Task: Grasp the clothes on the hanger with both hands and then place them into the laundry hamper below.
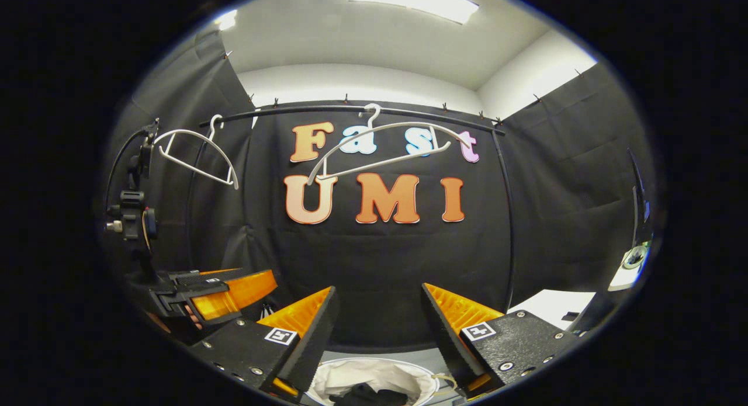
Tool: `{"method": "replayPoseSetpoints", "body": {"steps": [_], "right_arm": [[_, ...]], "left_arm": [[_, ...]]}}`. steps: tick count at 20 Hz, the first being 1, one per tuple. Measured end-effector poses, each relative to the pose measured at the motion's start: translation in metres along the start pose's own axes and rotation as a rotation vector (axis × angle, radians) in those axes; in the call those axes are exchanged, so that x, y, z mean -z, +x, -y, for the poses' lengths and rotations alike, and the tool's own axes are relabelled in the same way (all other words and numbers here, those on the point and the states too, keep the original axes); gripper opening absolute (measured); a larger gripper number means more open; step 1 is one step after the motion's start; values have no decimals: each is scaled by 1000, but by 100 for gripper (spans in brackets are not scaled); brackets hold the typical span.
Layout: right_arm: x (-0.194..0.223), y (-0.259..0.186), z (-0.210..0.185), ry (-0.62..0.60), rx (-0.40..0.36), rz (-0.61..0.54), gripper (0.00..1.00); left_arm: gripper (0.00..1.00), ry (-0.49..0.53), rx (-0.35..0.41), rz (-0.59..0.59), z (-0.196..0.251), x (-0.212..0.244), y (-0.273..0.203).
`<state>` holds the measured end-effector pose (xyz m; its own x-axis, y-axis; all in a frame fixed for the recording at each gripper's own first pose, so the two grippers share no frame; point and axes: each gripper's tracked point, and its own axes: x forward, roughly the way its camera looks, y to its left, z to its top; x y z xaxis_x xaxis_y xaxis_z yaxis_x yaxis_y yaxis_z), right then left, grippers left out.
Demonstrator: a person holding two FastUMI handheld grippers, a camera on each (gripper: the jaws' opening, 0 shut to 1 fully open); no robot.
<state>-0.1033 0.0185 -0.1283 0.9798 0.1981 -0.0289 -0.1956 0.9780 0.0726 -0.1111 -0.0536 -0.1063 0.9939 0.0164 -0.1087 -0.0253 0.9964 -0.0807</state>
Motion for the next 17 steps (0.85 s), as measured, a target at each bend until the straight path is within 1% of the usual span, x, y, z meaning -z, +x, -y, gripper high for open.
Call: {"method": "replayPoseSetpoints", "body": {"steps": [1,2,5,6,7,8,9,10,11,13,15,16,17], "right_arm": [[0,-3,-1,4,0,0,87],[0,-5,-4,14,-6,-2,87],[4,-7,-1,41,2,-9,87],[6,-8,0,47,4,-17,87],[6,-8,0,47,5,-19,87],[7,-7,1,43,12,-23,87],[9,-7,2,34,18,-30,87],[11,-7,4,27,23,-40,87],[13,-5,4,27,28,-46,87],[14,-3,0,39,25,-53,87],[20,-2,2,34,31,-66,87],[23,-2,4,28,38,-73,81],[25,0,4,26,41,-79,80]], "left_arm": [[100,-5,0,-11,0,3,2],[96,-14,0,-20,-1,4,4],[97,-9,15,-30,-1,4,4],[100,4,11,-25,-2,3,4],[96,19,0,-25,-3,2,3],[96,24,-9,-26,-5,2,2],[96,14,-13,-32,-5,2,0],[100,-6,-10,-39,-6,4,0],[97,-23,-5,-47,-10,6,0],[97,-35,-4,-46,-18,7,0],[96,-14,-11,-44,-23,8,0],[97,3,-19,-45,-26,9,1],[97,18,-26,-44,-28,9,1]]}}
